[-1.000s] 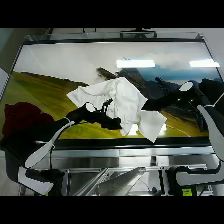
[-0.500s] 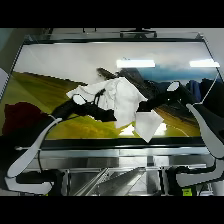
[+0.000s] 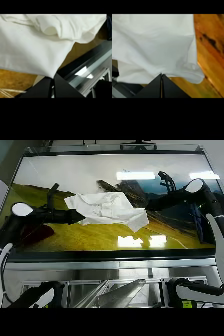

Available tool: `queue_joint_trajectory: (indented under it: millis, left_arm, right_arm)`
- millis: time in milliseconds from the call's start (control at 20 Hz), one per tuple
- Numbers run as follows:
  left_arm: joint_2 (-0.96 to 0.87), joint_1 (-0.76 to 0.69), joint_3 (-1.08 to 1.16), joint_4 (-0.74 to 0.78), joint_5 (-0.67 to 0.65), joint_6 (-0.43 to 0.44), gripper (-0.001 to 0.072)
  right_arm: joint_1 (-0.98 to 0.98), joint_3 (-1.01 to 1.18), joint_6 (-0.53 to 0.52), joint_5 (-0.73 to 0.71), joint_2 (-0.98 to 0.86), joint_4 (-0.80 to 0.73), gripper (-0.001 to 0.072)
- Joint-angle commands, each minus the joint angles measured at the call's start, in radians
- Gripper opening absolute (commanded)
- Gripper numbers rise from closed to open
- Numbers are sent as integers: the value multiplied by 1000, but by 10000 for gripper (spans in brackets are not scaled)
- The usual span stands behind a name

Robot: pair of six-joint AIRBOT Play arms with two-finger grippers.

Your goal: Fold the shirts.

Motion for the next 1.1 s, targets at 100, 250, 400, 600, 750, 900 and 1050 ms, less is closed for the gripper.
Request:
queue_joint_trajectory:
  millis: [100, 250, 400, 600, 750, 900, 1050]
  left_arm:
    - [144, 179, -250, 37, -10, 84, 27]
    - [143, 265, -379, 77, 5, 107, 27]
    - [94, 359, -428, 85, 9, 138, 27]
    - [-13, 400, -398, 80, -39, 193, 26]
    - [-92, 398, -352, 80, -58, 200, 24]
    - [-145, 398, -299, 79, -85, 200, 24]
    - [-152, 398, -275, 79, -86, 200, 24]
  right_arm:
    - [-5, -80, 63, 2, -2, -40, 20]
    - [-31, -183, 116, -28, -2, -149, 19]
    - [-91, -224, 123, -37, -2, -149, 19]
    - [-122, -224, 114, -39, -2, -121, 41]
    - [-101, -224, 58, -67, -10, -119, 714]
    - [-86, -224, 39, -67, -42, -118, 714]
    - [-41, -224, 16, -42, -97, -103, 714]
